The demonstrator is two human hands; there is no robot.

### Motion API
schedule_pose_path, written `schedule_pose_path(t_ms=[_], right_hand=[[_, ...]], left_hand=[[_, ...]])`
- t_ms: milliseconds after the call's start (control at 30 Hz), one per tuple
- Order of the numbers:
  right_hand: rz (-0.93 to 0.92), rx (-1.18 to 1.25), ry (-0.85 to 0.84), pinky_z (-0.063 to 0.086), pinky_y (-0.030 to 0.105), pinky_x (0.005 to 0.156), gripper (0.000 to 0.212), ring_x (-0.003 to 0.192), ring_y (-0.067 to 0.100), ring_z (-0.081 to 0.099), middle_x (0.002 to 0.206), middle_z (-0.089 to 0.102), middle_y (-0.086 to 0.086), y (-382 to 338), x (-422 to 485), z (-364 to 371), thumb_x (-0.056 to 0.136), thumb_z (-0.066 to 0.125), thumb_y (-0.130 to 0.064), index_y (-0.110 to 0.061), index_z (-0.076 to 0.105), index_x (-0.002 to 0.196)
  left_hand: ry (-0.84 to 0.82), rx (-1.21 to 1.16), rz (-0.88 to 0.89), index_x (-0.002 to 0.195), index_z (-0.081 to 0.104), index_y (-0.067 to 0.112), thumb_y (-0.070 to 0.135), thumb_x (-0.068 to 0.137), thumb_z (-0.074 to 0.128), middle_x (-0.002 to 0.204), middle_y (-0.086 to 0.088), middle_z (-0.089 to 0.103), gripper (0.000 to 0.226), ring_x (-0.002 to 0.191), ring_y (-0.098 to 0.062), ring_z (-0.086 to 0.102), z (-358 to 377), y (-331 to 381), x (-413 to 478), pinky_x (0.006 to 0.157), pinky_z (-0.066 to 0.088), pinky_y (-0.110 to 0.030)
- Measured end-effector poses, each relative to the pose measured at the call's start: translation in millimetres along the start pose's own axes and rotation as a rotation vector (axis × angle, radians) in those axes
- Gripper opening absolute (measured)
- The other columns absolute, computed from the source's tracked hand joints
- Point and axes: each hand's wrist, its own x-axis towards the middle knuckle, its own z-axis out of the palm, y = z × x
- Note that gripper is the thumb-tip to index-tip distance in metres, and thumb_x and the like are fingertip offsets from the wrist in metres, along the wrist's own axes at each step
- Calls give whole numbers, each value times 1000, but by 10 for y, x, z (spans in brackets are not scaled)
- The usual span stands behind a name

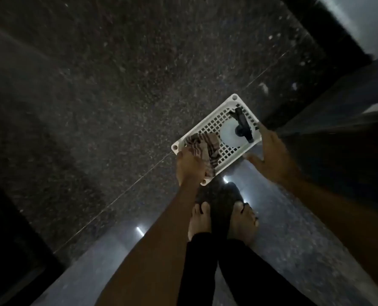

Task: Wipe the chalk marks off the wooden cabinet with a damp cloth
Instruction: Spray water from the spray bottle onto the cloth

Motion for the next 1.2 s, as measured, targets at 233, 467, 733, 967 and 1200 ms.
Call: schedule_pose_path(t_ms=[233,467,733,967,1200], right_hand=[[-389,73,84,44,22,99,87,113,11,52,123,59,9,-42,594,169,74,81,-44,-5,44,143],[-603,21,65,49,31,88,45,98,26,58,108,60,18,-180,811,426,88,66,-8,2,51,130],[-414,230,419,41,10,74,40,87,13,50,110,48,21,-658,429,399,78,60,-2,6,58,117],[-182,325,277,49,38,67,25,75,22,61,87,63,14,-718,-147,-129,77,60,2,-4,62,102],[-55,132,46,41,46,56,23,64,50,52,69,55,34,-807,-763,-397,74,55,-7,13,57,84]], left_hand=[[27,-73,-25,133,52,7,39,81,71,124,-13,66,64,111,-34,65,348,-253,661,78,51,-34],[-174,-126,-82,110,41,18,27,89,37,96,-14,68,23,88,-38,69,990,-1792,31,74,55,-45],[-114,-32,23,122,53,8,49,79,79,113,-1,62,65,106,-20,59,460,-59,541,86,48,-35],[-209,-498,-148,121,68,4,26,87,78,116,-10,73,42,107,-26,69,487,43,370,97,56,-44],[-370,-978,-98,131,58,-5,2,94,65,117,-12,70,38,102,-20,69,-90,507,-297,96,56,-40]])
